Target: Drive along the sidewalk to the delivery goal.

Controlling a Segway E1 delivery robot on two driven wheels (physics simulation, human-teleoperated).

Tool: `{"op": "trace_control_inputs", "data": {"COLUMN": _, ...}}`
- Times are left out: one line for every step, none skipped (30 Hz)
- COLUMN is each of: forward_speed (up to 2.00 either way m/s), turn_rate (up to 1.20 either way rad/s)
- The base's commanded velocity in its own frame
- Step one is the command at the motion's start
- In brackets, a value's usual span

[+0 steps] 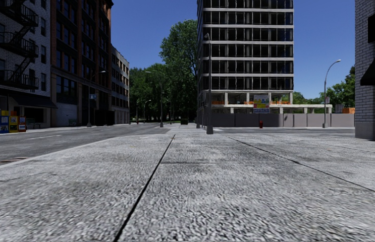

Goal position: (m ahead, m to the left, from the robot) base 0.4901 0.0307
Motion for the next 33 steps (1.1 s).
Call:
{"op": "trace_control_inputs", "data": {"forward_speed": 1.29, "turn_rate": 0.0}}
{"op": "trace_control_inputs", "data": {"forward_speed": 1.29, "turn_rate": 0.0}}
{"op": "trace_control_inputs", "data": {"forward_speed": 1.29, "turn_rate": 0.0}}
{"op": "trace_control_inputs", "data": {"forward_speed": 1.29, "turn_rate": 0.0}}
{"op": "trace_control_inputs", "data": {"forward_speed": 1.29, "turn_rate": 0.0}}
{"op": "trace_control_inputs", "data": {"forward_speed": 1.23, "turn_rate": 0.0}}
{"op": "trace_control_inputs", "data": {"forward_speed": 1.23, "turn_rate": 0.0}}
{"op": "trace_control_inputs", "data": {"forward_speed": 1.03, "turn_rate": 0.0}}
{"op": "trace_control_inputs", "data": {"forward_speed": 0.14, "turn_rate": 0.0}}
{"op": "trace_control_inputs", "data": {"forward_speed": 0.0, "turn_rate": 0.0}}
{"op": "trace_control_inputs", "data": {"forward_speed": 0.0, "turn_rate": 0.0}}
{"op": "trace_control_inputs", "data": {"forward_speed": 0.0, "turn_rate": 0.0}}
{"op": "trace_control_inputs", "data": {"forward_speed": 0.0, "turn_rate": 0.0}}
{"op": "trace_control_inputs", "data": {"forward_speed": 0.0, "turn_rate": 0.0}}
{"op": "trace_control_inputs", "data": {"forward_speed": 0.0, "turn_rate": 0.0}}
{"op": "trace_control_inputs", "data": {"forward_speed": 0.0, "turn_rate": 0.0}}
{"op": "trace_control_inputs", "data": {"forward_speed": 0.0, "turn_rate": 0.0}}
{"op": "trace_control_inputs", "data": {"forward_speed": 0.0, "turn_rate": 0.0}}
{"op": "trace_control_inputs", "data": {"forward_speed": 0.0, "turn_rate": 0.0}}
{"op": "trace_control_inputs", "data": {"forward_speed": 0.0, "turn_rate": 0.0}}
{"op": "trace_control_inputs", "data": {"forward_speed": 0.0, "turn_rate": 0.0}}
{"op": "trace_control_inputs", "data": {"forward_speed": 0.0, "turn_rate": 0.0}}
{"op": "trace_control_inputs", "data": {"forward_speed": 0.0, "turn_rate": 0.0}}
{"op": "trace_control_inputs", "data": {"forward_speed": 0.0, "turn_rate": 0.0}}
{"op": "trace_control_inputs", "data": {"forward_speed": 0.0, "turn_rate": 0.0}}
{"op": "trace_control_inputs", "data": {"forward_speed": 0.0, "turn_rate": 0.0}}
{"op": "trace_control_inputs", "data": {"forward_speed": 0.0, "turn_rate": 0.0}}
{"op": "trace_control_inputs", "data": {"forward_speed": 0.0, "turn_rate": 0.0}}
{"op": "trace_control_inputs", "data": {"forward_speed": 0.0, "turn_rate": 0.0}}
{"op": "trace_control_inputs", "data": {"forward_speed": 0.0, "turn_rate": 0.0}}
{"op": "trace_control_inputs", "data": {"forward_speed": 0.0, "turn_rate": 0.0}}
{"op": "trace_control_inputs", "data": {"forward_speed": 0.0, "turn_rate": 0.0}}
{"op": "trace_control_inputs", "data": {"forward_speed": 0.0, "turn_rate": 0.0}}
